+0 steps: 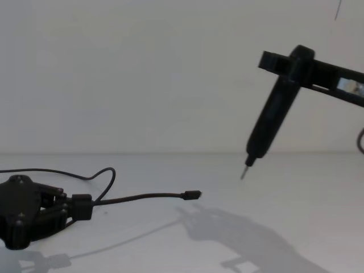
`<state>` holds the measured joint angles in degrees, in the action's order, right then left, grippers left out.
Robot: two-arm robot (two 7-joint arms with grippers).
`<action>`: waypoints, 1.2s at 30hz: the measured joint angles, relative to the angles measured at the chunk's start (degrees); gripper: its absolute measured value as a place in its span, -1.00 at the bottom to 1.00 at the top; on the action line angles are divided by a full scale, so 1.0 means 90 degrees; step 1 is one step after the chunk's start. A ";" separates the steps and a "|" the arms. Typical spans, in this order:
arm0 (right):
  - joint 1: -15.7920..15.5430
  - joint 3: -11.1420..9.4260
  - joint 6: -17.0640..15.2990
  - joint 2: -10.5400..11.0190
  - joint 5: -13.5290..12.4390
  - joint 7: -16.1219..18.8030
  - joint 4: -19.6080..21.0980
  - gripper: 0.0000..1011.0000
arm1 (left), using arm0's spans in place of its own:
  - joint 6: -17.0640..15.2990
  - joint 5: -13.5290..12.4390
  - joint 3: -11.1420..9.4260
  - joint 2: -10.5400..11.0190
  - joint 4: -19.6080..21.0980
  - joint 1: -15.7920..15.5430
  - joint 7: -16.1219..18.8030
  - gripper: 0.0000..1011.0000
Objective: Pick up the data cable with the one hand.
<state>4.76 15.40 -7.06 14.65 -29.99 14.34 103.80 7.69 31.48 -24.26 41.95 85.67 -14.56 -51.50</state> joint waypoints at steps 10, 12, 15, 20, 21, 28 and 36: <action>0.0319 0.0255 0.0162 -0.0059 -0.0105 0.0372 -0.0431 -0.50 | 0.0000 0.0016 0.0007 0.0013 0.0008 0.0014 -0.0007 -0.90; 0.0381 0.0293 0.0235 -0.0064 -0.0120 0.0460 -0.0545 -0.50 | 0.0000 0.0017 0.0008 0.0014 0.0009 0.0014 -0.0008 -0.90; 0.0471 0.0338 0.0332 -0.0072 -0.0133 0.0552 -0.0713 -0.50 | 0.0000 0.0020 0.0010 0.0016 0.0012 0.0016 -0.0010 -0.90; 0.0625 0.0397 0.0564 -0.0093 -0.0146 0.0715 -0.1039 -0.50 | 0.0001 0.0024 0.0011 0.0019 0.0015 0.0020 -0.0012 -0.90; 0.0647 0.0403 0.0594 -0.0097 -0.0148 0.0734 -0.1083 -0.50 | 0.0001 0.0024 0.0011 0.0019 0.0016 0.0020 -0.0012 -0.90; 0.0863 0.0451 0.0892 -0.0167 -0.0180 0.0880 -0.1559 -0.50 | 0.0001 0.0025 0.0011 0.0023 0.0016 0.0024 -0.0012 -0.90; 0.1079 0.0528 0.1182 -0.0285 -0.0229 0.1010 -0.2050 -0.50 | 0.0001 0.0025 0.0010 0.0023 0.0016 0.0023 -0.0012 -0.90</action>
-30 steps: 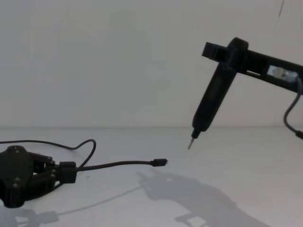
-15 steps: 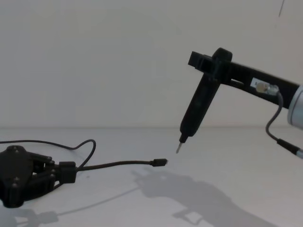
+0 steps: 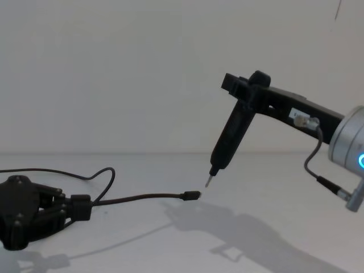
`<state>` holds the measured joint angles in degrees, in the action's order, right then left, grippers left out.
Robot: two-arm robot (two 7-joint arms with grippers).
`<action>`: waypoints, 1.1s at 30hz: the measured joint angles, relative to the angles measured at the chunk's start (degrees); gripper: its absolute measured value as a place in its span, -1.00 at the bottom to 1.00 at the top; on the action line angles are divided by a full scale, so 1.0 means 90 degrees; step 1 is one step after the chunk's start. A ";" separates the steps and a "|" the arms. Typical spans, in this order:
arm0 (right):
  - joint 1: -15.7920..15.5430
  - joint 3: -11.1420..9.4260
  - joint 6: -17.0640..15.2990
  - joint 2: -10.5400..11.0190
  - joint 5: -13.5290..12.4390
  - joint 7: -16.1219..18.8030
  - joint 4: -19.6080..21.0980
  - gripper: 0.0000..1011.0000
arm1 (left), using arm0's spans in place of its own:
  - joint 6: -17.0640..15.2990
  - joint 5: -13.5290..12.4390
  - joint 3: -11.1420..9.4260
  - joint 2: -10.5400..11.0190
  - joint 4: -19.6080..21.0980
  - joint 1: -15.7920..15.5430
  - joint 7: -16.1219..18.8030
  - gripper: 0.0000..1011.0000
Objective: Pick up the data cable with the one hand.
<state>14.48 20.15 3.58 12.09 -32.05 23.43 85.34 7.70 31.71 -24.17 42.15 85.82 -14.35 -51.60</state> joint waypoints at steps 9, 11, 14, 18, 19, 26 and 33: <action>0.0181 0.0086 0.0300 -0.0116 0.0016 0.0097 -0.0478 -0.50 | 0.0000 -0.0001 0.0000 0.0000 -0.0001 0.0000 0.0000 -0.90; 0.0218 0.0101 0.0365 -0.0143 0.0032 0.0120 -0.0576 -0.50 | 0.0000 -0.0001 0.0000 0.0000 -0.0001 0.0000 0.0001 -0.90; 0.0268 0.0117 0.0441 -0.0173 0.0055 0.0156 -0.0721 -0.50 | 0.0000 -0.0001 0.0000 0.0000 -0.0001 0.0000 0.0001 -0.90; 0.0315 0.0121 0.0528 -0.0198 0.0088 0.0192 -0.0852 -0.50 | 0.0000 -0.0001 0.0000 0.0000 -0.0001 0.0000 0.0001 -0.90; 0.0320 0.0121 0.0542 -0.0201 0.0093 0.0198 -0.0868 -0.50 | 0.0000 -0.0001 -0.0001 0.0000 -0.0001 0.0000 0.0001 -0.90; 0.0376 0.0116 0.0650 -0.0234 0.0148 0.0237 -0.1042 -0.50 | 0.0000 -0.0001 0.0000 0.0000 -0.0001 0.0000 0.0001 -0.90; 0.0388 0.0093 0.0699 -0.0241 0.0182 0.0249 -0.1109 -0.50 | 0.0000 -0.0001 0.0000 0.0000 -0.0001 0.0000 0.0001 -0.90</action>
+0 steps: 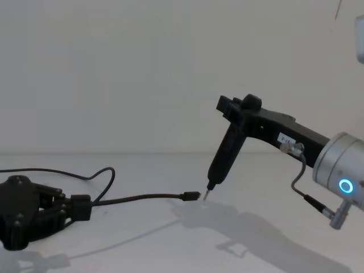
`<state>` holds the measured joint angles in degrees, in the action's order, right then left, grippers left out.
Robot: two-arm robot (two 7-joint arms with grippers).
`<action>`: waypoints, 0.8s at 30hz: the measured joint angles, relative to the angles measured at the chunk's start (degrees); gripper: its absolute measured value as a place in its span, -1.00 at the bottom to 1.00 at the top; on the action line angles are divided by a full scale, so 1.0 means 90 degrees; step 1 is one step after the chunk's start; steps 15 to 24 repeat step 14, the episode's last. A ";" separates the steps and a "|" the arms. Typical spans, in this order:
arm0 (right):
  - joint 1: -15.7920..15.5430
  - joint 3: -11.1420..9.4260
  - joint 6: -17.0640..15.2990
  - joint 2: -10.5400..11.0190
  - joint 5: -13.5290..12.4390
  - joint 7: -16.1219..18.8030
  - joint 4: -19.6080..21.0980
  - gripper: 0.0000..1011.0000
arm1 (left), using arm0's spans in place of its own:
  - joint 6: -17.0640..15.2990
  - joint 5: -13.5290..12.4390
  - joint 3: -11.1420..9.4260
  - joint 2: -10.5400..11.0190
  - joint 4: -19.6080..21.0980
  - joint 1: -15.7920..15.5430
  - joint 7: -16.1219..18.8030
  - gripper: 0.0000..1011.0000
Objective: Pick up the data cable with the one hand.
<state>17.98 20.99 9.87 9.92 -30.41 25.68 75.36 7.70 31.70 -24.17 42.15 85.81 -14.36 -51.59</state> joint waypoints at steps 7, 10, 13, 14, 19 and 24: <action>0.0004 -0.0015 0.0031 0.0000 0.0021 0.0004 -0.0036 -0.50 | 0.0000 0.0000 0.0000 0.0000 0.0000 0.0000 0.0000 -0.90; 0.0006 -0.0019 0.0038 0.0000 0.0027 0.0006 -0.0047 -0.50 | 0.0000 0.0000 0.0000 0.0000 0.0000 0.0000 0.0000 -0.90; 0.0008 -0.0023 0.0043 -0.0001 0.0034 0.0008 -0.0053 -0.50 | 0.0000 0.0000 0.0000 0.0000 0.0000 0.0000 0.0000 -0.90; 0.0008 -0.0023 0.0045 0.0000 0.0035 0.0009 -0.0055 -0.50 | 0.0000 0.0000 0.0000 0.0000 0.0000 0.0000 0.0000 -0.90; 0.0008 -0.0023 0.0045 0.0000 0.0035 0.0009 -0.0055 -0.50 | 0.0000 0.0000 0.0000 0.0000 0.0000 0.0000 0.0000 -0.90; 0.0008 -0.0023 0.0045 0.0000 0.0035 0.0009 -0.0055 -0.50 | 0.0000 0.0000 0.0000 0.0000 0.0000 0.0000 0.0000 -0.90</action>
